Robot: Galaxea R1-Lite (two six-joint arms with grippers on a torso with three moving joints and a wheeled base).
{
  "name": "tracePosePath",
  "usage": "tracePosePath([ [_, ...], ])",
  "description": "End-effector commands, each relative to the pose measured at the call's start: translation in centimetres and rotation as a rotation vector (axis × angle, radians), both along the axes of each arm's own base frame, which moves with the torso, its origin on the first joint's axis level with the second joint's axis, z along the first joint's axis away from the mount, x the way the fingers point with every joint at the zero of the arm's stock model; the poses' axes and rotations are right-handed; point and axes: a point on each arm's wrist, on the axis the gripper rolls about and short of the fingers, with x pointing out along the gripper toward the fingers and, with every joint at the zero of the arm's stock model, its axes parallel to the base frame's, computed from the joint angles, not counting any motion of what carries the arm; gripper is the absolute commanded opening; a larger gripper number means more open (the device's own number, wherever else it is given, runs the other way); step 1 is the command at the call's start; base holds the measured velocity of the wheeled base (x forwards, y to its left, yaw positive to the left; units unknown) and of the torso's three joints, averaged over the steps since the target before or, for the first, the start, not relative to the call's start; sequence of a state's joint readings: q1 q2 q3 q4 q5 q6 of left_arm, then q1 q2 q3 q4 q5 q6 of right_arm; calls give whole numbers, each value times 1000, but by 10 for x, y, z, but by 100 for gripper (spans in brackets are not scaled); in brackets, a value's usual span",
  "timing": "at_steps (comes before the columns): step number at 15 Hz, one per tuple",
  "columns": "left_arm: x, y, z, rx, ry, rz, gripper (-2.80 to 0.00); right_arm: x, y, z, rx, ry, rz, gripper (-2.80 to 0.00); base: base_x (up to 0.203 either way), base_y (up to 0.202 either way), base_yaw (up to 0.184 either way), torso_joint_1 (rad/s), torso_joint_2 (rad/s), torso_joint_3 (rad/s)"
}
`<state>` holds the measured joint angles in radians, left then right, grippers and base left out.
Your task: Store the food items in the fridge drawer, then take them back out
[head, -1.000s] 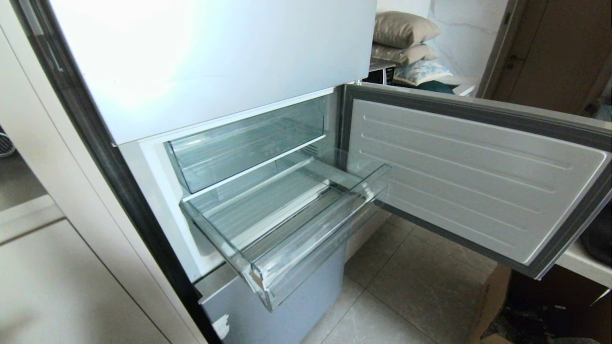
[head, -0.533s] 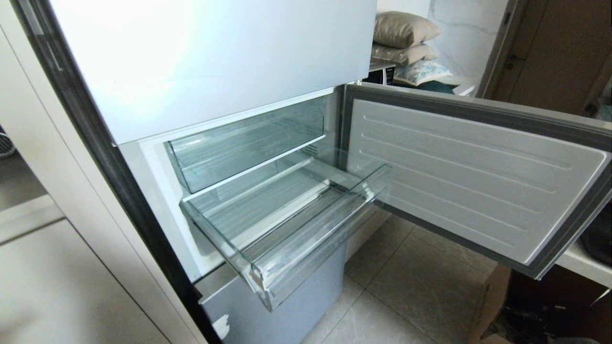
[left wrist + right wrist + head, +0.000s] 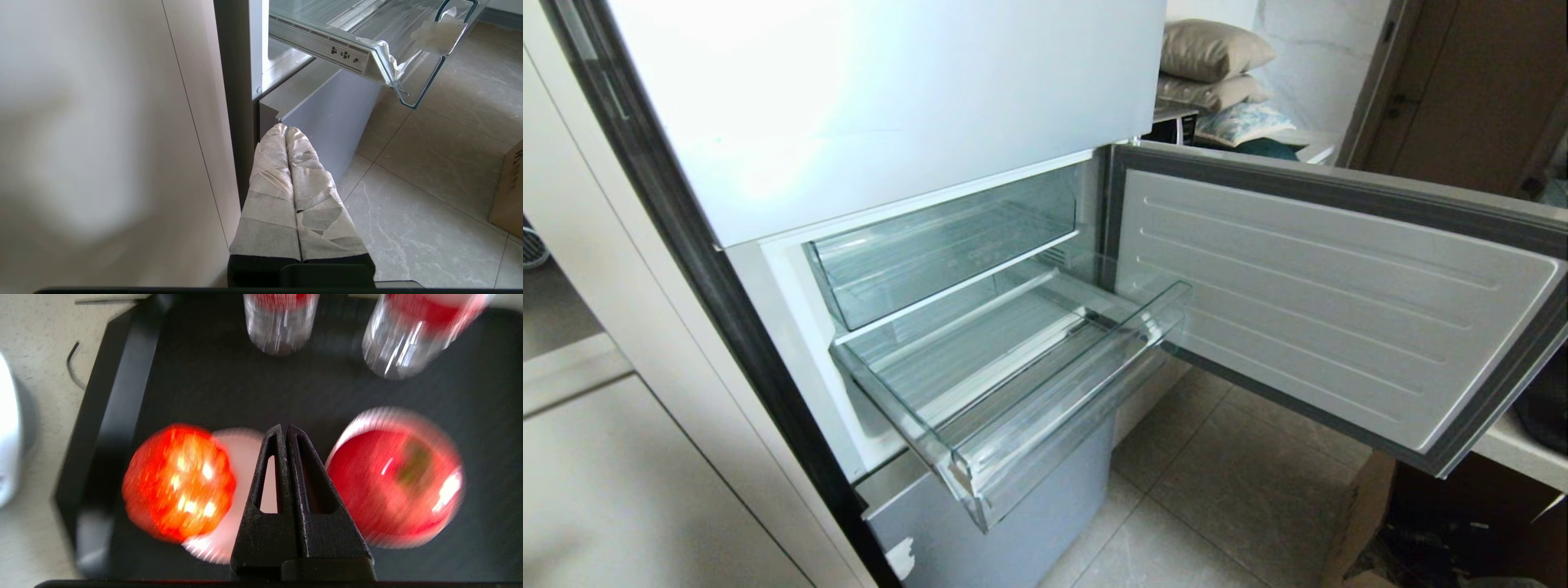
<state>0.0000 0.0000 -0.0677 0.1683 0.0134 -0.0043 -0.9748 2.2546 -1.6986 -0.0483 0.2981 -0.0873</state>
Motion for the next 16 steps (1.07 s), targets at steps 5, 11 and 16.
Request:
tracePosePath([
  [5,0,0,0,0,1,0,-280,30,17,4,-149,62,151,-280,0,0,0,0,0,0],
  [11,0,0,0,0,2,0,-280,56,41,1,-181,91,251,-280,0,0,0,0,0,0],
  [16,0,0,0,0,1,0,-280,54,48,-12,-152,129,277,-280,0,0,0,0,0,0],
])
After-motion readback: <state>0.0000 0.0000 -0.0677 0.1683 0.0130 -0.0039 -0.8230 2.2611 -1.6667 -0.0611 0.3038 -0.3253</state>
